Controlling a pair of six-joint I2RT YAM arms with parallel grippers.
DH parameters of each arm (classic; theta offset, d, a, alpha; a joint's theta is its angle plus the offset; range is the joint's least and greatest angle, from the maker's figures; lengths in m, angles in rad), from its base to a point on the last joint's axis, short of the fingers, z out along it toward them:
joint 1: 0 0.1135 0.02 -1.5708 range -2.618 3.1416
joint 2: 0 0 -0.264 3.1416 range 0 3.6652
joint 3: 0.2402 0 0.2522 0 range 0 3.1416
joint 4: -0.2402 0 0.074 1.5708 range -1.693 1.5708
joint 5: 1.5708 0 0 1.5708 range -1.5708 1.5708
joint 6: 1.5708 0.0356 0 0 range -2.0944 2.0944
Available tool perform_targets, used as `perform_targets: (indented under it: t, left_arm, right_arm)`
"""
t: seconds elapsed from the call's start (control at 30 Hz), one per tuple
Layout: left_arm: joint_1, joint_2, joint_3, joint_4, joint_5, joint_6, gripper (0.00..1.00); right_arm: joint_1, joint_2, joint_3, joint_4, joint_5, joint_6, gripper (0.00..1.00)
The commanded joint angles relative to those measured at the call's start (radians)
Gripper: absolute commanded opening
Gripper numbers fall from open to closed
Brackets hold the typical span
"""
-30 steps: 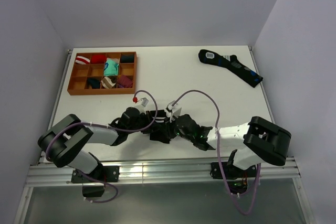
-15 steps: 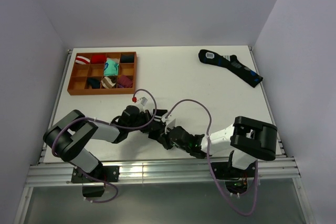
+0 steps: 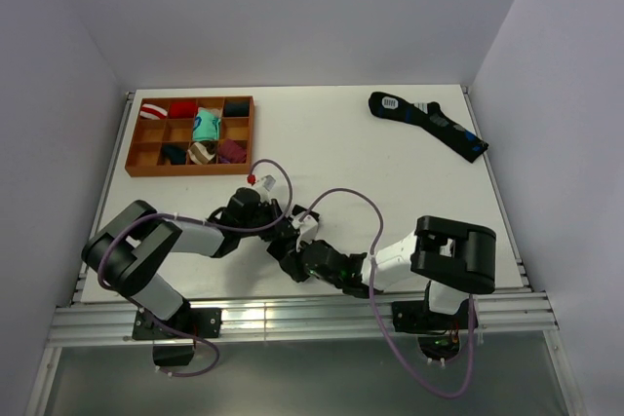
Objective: Roll the socks
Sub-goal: Fold the sock at the center of the board.
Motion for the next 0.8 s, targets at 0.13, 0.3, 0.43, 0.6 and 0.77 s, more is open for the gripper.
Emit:
perform_targets:
  t: [0.13,0.3,0.43,0.6,0.77]
  left_arm:
    - [0.016,0.039,0.066,-0.08,0.003,0.098,0.08]
    - [0.021,0.05,0.096,-0.091,0.039,0.121,0.08]
    - [0.022,0.052,0.112,-0.109,0.063,0.143,0.08]
    - [0.036,0.078,0.136,-0.132,0.123,0.161,0.09]
    - [0.056,0.101,0.136,-0.124,0.181,0.163,0.09]
  right_arm:
    - [0.03,-0.11,0.052,-0.222,0.005,0.02,0.28]
    - [0.028,-0.23,0.105,-0.392,0.073,-0.064,0.37]
    - [0.01,-0.261,0.163,-0.448,0.004,-0.173,0.44]
    - [-0.05,-0.263,0.174,-0.432,-0.034,-0.264,0.45]
    - [-0.105,-0.243,0.192,-0.424,-0.096,-0.331,0.48]
